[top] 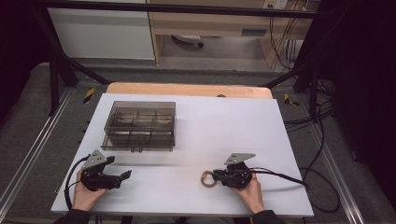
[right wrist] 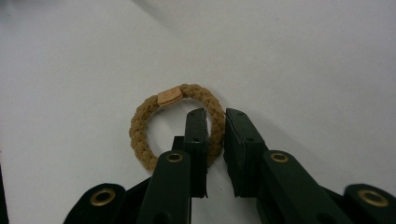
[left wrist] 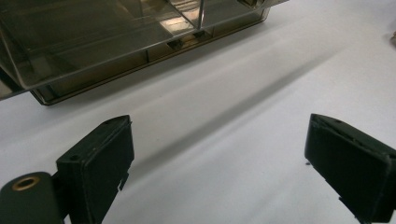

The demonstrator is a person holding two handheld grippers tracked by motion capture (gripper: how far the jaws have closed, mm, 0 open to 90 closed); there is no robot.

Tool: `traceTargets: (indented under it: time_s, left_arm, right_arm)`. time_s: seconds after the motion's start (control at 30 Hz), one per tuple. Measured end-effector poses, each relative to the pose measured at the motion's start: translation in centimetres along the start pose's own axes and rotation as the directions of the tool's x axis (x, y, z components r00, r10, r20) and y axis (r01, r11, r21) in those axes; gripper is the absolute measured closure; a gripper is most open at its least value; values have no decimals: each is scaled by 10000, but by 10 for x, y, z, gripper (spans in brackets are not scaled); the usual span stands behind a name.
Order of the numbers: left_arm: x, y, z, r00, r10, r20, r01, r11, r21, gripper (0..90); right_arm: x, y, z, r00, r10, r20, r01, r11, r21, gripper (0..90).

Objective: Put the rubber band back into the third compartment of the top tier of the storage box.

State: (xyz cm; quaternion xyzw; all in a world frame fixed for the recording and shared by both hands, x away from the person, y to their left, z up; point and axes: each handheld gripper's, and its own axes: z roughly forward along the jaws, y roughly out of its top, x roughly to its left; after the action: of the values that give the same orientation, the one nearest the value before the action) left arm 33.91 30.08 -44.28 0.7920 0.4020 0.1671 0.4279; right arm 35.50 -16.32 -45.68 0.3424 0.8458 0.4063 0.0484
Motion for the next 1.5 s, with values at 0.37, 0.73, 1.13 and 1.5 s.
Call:
traceTargets:
  time_s: [0.37,0.73,1.13,1.5]
  left_arm:
    - [0,0,0,10000,-52,-4,52,10000,-49,78]
    - [0,0,-1,10000,-40,-8,40,10000,-67,78]
    - [0,0,-1,10000,-40,6,40,10000,-84,78]
    - [0,0,-1,10000,-33,6,33,10000,-84,78]
  right_arm:
    - [0,1,0,9997,233,-90,-233,9997,62,846]
    - [0,4,-9,9995,247,-213,-253,9993,-273,857]
    - [-1,9,-20,9998,207,-78,-212,9972,-711,860]
    - [-3,12,-30,9996,278,76,-269,9943,-1036,861]
